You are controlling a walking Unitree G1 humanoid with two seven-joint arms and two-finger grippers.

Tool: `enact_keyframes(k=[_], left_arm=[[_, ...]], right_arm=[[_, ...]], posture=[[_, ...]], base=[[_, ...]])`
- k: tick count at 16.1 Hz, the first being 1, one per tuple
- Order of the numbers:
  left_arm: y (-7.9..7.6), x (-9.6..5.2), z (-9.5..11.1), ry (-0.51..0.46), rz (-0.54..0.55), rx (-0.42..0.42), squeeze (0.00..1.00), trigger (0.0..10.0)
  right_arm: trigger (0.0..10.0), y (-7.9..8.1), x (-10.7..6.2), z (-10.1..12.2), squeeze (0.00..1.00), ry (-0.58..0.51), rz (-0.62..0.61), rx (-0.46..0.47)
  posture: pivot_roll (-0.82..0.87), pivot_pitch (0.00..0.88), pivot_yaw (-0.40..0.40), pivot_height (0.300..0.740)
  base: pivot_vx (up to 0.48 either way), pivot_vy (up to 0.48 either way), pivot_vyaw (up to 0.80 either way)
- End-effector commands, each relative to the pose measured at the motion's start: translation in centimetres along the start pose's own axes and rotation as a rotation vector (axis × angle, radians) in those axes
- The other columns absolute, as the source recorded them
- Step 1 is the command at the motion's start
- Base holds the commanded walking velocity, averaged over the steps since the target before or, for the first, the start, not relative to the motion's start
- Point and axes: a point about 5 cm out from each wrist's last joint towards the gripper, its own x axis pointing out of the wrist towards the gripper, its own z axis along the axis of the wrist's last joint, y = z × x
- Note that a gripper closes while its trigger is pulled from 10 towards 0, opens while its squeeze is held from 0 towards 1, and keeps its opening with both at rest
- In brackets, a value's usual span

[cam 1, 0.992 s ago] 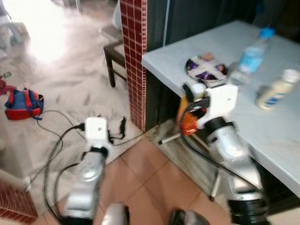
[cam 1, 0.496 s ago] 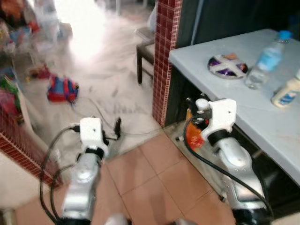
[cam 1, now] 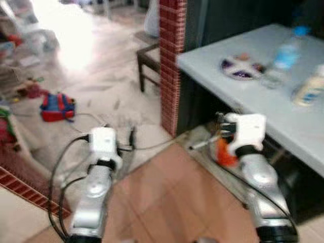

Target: Restocking fridge

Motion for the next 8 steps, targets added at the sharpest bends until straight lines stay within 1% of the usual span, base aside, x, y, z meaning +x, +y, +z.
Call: enact_keyframes(k=[1,2,3,6,7,8], left_arm=[[1.19,-0.05,-0.03,-0.001,0.034,0.04,0.0,10.0],[0.93,-0.05,-0.18,0.008,0.023,0.019,0.0,10.0],[0.92,-0.05,-0.18,0.008,0.021,0.017,0.0,10.0],[0.99,0.0,-0.12,0.001,0.026,0.015,0.0,10.0],[0.99,0.0,-0.09,-0.004,0.027,0.007,0.0,10.0],[1.09,-0.01,-0.21,0.003,0.044,0.012,0.0,10.0]], right_arm=[[10.0,1.04,0.38,1.07,0.0,-0.052,0.032,0.028],[10.0,1.07,0.34,0.87,0.0,-0.03,0.049,0.019],[10.0,1.08,0.26,0.92,0.0,-0.043,0.051,0.036],[10.0,1.35,0.2,0.99,0.0,-0.064,0.079,0.02],[10.0,1.6,0.14,1.09,0.0,-0.071,0.105,0.044],[10.0,1.64,0.1,1.08,0.0,-0.072,0.107,0.045]], posture=[[0.0,0.0,0.032,0.74],[0.0,0.0,0.034,0.74],[0.0,0.0,0.034,0.74],[0.01,0.0,0.035,0.74],[0.01,0.0,0.035,0.74],[0.01,0.0,0.032,0.74]], base=[[0.48,0.0,0.0],[0.48,0.0,0.0],[0.48,0.0,0.0],[0.48,0.0,0.0],[0.48,0.0,0.0],[0.398,0.0,0.0]])
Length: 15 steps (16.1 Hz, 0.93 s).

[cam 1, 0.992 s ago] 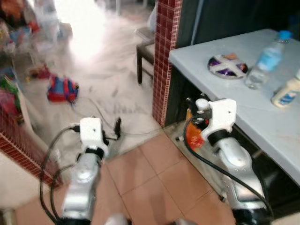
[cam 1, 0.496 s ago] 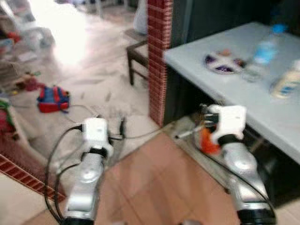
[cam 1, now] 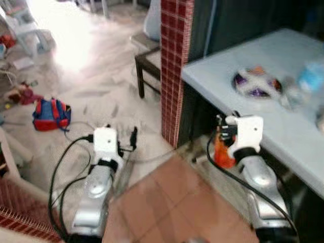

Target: Restocking fridge

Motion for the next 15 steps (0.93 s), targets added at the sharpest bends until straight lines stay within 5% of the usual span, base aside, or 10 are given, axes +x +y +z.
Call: enact_keyframes(k=[1,5,10,15], left_arm=[[0.8,-0.1,0.0,0.0,0.044,0.023,0.0,10.0],[1.9,-0.8,-0.2,-0.007,0.116,0.049,0.0,10.0],[2.3,-2.1,-1.1,0.017,0.146,0.059,0.0,10.0],[2.4,-2.4,-1.0,-0.003,0.236,0.036,0.0,10.0]], right_arm=[[10.0,0.8,0.3,1.2,0.0,-0.063,0.03,0.013],[10.0,1.2,0.6,1.1,0.0,-0.067,0.057,0.032],[10.0,0.7,-0.1,0.2,0.0,-0.051,0.078,-0.004],[10.0,1.9,1.7,0.4,0.0,-0.055,0.174,-0.004]], posture=[[0.01,0.0,0.029,0.74],[0.03,0.0,0.001,0.74],[0.05,0.0,-0.02,0.74],[0.13,0.0,-0.115,0.74]], base=[[0.0,0.0,0.0],[0.0,0.0,0.8],[0.0,0.0,0.0],[0.0,0.0,0.0]])
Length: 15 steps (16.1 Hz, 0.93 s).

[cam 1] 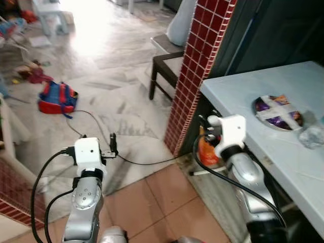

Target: Restocking fridge

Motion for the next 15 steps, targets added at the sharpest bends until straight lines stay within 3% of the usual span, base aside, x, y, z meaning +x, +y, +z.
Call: enact_keyframes(k=[1,5,8,10,15], left_arm=[[0.3,-0.1,0.3,-0.02,0.026,0.008,0.0,10.0],[0.2,0.6,0.7,-0.039,0.026,0.049,0.0,10.0],[0.5,1.0,1.6,-0.065,0.013,0.091,0.0,10.0],[0.8,0.5,0.9,-0.038,-0.004,0.095,0.0,10.0],[0.4,-0.5,0.3,-0.02,-0.051,0.054,0.0,10.0]], right_arm=[[10.0,0.0,0.6,0.6,0.0,-0.033,0.012,-0.009],[10.0,0.2,0.7,0.4,0.0,-0.048,-0.017,-0.014],[10.0,-1.0,-0.5,0.4,0.0,-0.051,-0.087,-0.043],[10.0,-2.7,-1.7,-0.1,0.0,-0.035,-0.155,-0.076],[10.0,-3.6,-2.4,-0.4,0.0,-0.006,-0.205,-0.098]], posture=[[0.13,0.0,-0.116,0.74],[0.11,0.0,-0.058,0.74],[0.06,0.0,-0.005,0.74],[0.05,0.0,0.005,0.74],[0.06,0.0,-0.014,0.74]], base=[[0.0,0.0,0.0],[0.0,0.0,0.6],[0.0,0.0,0.8],[0.0,0.0,0.8],[0.0,0.0,0.1]])
